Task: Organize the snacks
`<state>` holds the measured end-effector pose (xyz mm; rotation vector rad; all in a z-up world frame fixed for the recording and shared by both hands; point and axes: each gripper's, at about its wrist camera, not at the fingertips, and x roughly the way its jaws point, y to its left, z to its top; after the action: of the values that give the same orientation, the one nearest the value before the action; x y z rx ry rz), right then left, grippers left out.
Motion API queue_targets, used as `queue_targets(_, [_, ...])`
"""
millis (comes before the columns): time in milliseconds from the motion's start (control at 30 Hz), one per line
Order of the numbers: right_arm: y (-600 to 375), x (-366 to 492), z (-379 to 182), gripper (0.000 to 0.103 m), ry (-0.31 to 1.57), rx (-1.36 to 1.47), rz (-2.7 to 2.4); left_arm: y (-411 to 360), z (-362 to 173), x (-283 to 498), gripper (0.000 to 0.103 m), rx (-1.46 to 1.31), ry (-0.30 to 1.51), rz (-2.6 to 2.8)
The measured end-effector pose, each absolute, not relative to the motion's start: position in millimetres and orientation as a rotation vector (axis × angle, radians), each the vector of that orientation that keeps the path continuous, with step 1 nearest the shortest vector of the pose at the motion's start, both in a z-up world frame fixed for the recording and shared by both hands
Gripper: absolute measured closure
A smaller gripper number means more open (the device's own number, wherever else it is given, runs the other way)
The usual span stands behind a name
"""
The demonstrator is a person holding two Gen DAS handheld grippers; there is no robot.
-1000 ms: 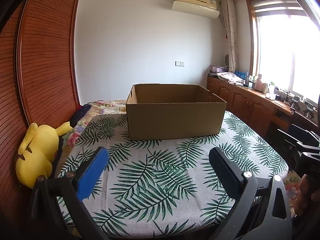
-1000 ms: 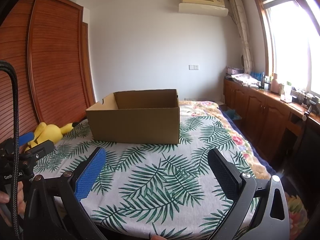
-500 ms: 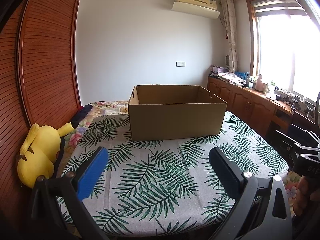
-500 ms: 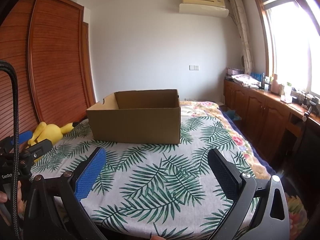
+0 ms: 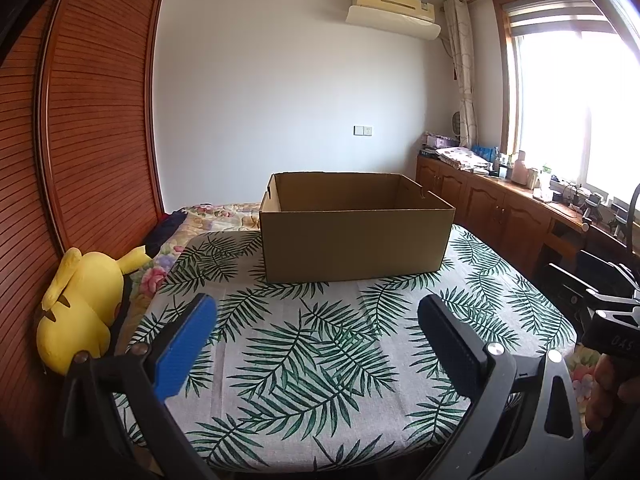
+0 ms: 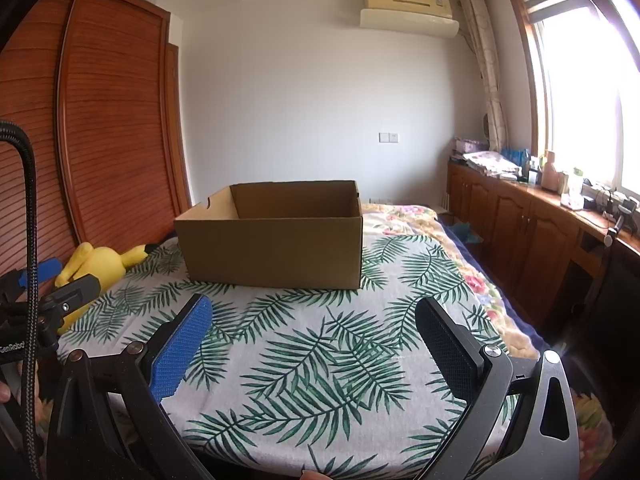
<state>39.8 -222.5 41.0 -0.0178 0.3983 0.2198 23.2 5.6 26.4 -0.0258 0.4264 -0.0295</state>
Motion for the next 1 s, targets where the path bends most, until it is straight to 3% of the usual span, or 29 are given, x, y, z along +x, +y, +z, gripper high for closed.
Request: queue_targets(1000, [-223.5,37.8,40.7,0.000,0.393,-0.017,0.216,3.9,31.4,22.4,0.001,-0.020,0.419,-0.033])
